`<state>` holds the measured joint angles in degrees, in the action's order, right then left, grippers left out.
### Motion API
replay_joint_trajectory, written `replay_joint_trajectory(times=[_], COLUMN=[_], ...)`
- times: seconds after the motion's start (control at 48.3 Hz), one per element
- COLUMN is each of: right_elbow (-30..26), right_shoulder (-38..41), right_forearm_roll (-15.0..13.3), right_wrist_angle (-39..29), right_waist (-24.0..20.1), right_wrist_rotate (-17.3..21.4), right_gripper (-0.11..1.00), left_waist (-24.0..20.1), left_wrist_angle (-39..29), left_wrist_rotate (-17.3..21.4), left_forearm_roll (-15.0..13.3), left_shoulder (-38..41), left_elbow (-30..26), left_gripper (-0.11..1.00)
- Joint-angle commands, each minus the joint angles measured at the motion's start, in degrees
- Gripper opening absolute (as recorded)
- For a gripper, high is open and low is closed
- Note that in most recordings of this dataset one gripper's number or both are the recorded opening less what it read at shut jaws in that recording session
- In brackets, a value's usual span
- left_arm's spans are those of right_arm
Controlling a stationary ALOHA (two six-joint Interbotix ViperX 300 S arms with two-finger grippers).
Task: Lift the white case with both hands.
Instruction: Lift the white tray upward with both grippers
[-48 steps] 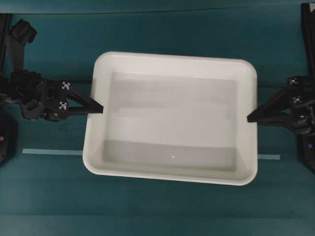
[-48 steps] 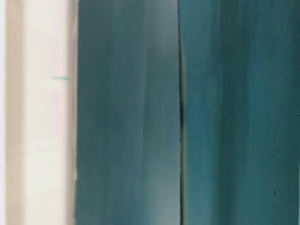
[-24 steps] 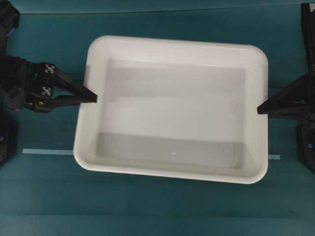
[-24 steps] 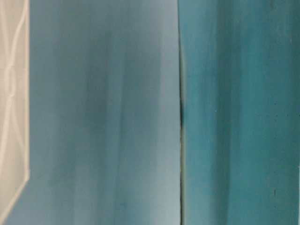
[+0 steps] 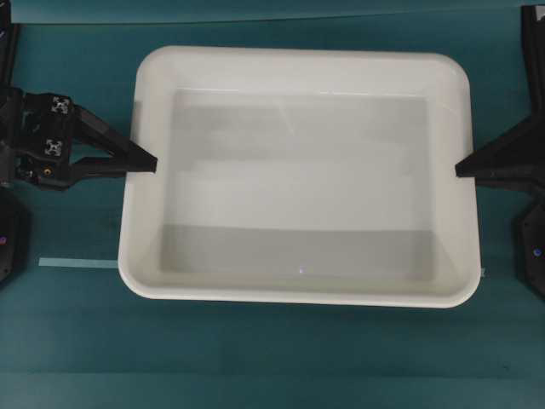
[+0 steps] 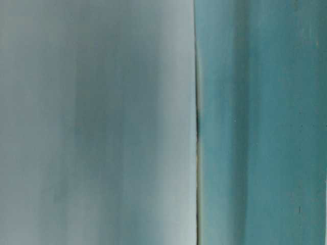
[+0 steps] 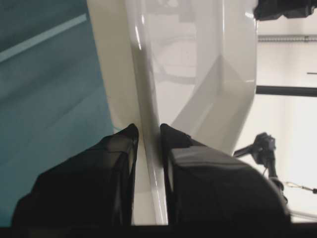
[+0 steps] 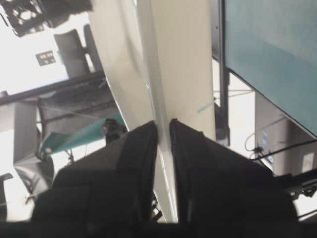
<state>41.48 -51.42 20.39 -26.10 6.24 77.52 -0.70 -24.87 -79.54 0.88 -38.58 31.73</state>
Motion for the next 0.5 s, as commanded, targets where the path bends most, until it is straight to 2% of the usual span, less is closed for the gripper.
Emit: replay_joint_trajectory(times=[0.0, 0.477], right_elbow=[-1.5, -0.6], right_shoulder=[1.1, 1.9], right_forearm_roll=[0.1, -0.2], right_wrist_angle=[0.4, -2.1], right_waist=[0.7, 0.7], right_wrist_rotate=[0.1, -0.4], right_gripper=[0.11, 0.11], left_waist=[0.7, 0.4], left_wrist_angle=[0.8, 0.7], left_wrist_rotate=[0.0, 0.3], left_forearm_roll=[0.1, 0.3], left_shoulder=[1.2, 1.3], left_elbow=[-2.3, -1.5], left_gripper=[0.12, 0.12])
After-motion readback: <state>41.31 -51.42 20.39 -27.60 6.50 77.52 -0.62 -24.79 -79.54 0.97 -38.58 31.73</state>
